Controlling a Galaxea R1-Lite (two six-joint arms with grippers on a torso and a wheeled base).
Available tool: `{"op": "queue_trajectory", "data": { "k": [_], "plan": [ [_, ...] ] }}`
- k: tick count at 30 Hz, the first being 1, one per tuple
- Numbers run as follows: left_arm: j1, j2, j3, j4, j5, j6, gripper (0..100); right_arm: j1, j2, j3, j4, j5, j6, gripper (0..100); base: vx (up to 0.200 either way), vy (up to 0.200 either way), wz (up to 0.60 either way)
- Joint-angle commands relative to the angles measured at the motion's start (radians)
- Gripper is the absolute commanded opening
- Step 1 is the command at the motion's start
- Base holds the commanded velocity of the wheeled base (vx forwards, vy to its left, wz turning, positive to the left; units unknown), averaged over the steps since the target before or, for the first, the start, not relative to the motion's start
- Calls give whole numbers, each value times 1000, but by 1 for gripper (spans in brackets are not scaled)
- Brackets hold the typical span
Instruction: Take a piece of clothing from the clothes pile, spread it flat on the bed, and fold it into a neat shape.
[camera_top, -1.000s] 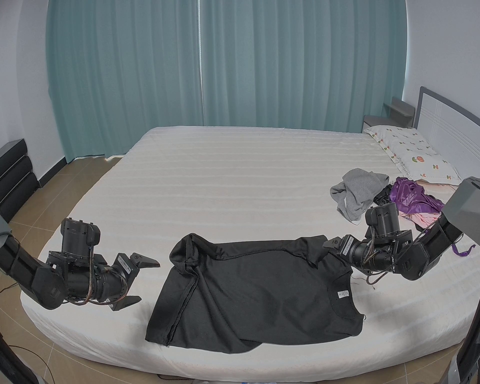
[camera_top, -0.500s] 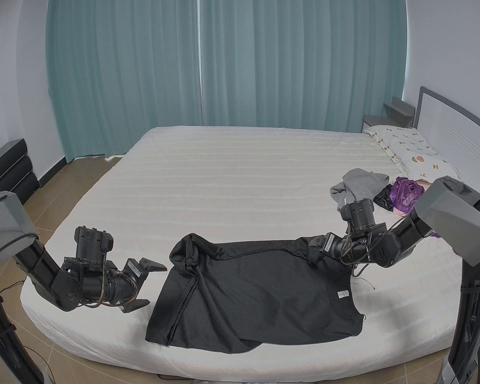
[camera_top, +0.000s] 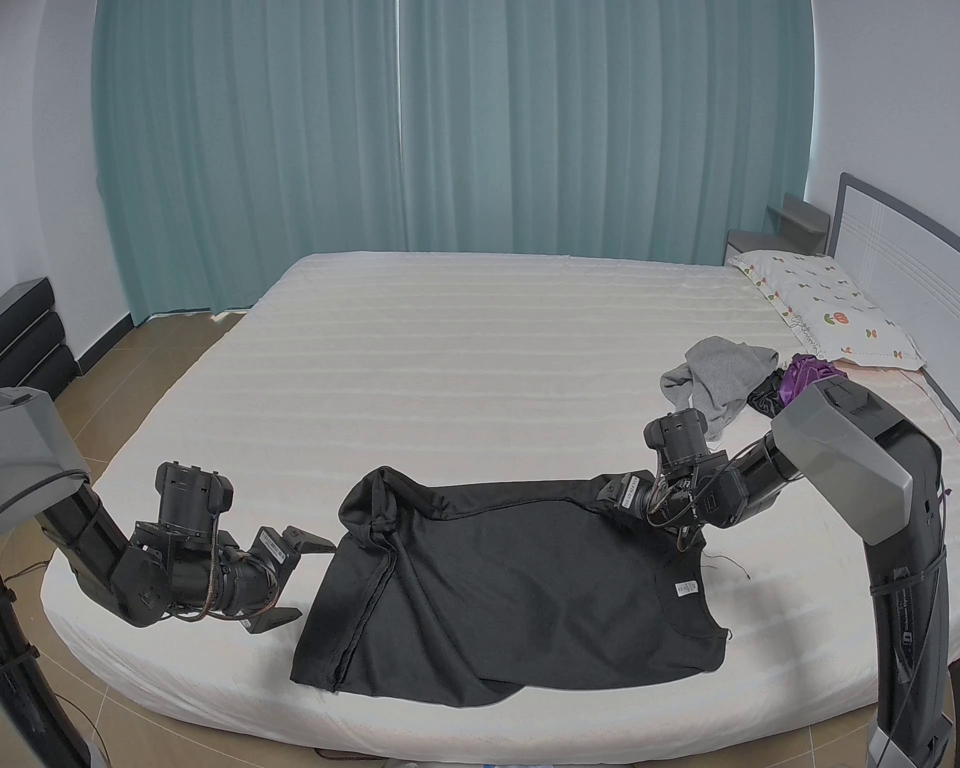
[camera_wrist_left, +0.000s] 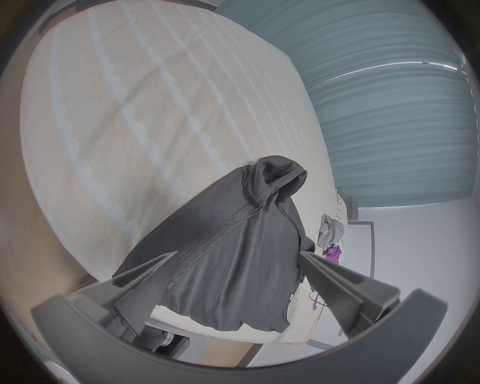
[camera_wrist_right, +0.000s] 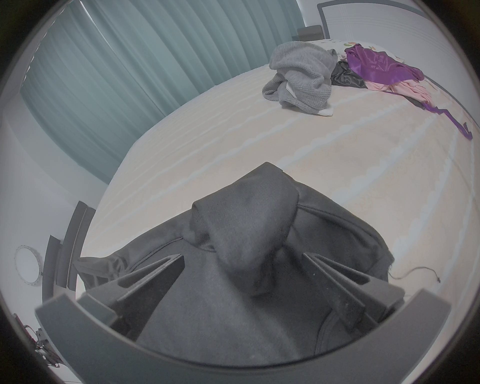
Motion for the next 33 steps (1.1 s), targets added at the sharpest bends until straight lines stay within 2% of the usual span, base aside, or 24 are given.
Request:
{"op": "queue_trajectory", "data": {
  "k": [1, 4, 5, 9, 13, 19, 24, 28, 30, 33],
  "plan": [
    [0, 5, 0, 0, 0, 0, 100, -3, 54, -57, 14, -2, -12, 100, 0, 0, 0],
    [0, 5, 0, 0, 0, 0, 100, -3, 68, -80, 17, 0, -27, 100, 0, 0, 0],
    [0, 5, 0, 0, 0, 0, 100, -3, 71, -88, 23, 0, -27, 0, 0, 0, 0],
    [0, 7, 0, 0, 0, 0, 100, -1, 86, -123, 54, -2, -41, 0, 0, 0, 0],
    [0, 7, 0, 0, 0, 0, 100, -10, 94, -171, 52, -49, -39, 0, 0, 0, 0],
    [0, 7, 0, 0, 0, 0, 100, -33, 79, -243, 23, -56, -23, 0, 0, 0, 0],
    [0, 7, 2, 0, 0, 3, 100, -53, 131, -388, -55, -118, -1, 0, 0, 0, 0],
    [0, 7, 2, 1, 0, 3, 100, -53, 260, -572, -141, -204, 14, 0, 0, 0, 0],
    [0, 7, 2, 1, 0, 2, 100, -52, 312, -617, -149, -229, 11, 0, 0, 0, 0],
    [0, 7, 2, 0, 2, 2, 100, -50, 341, -617, -146, -232, 4, 0, 0, 0, 0]
  ]
}}
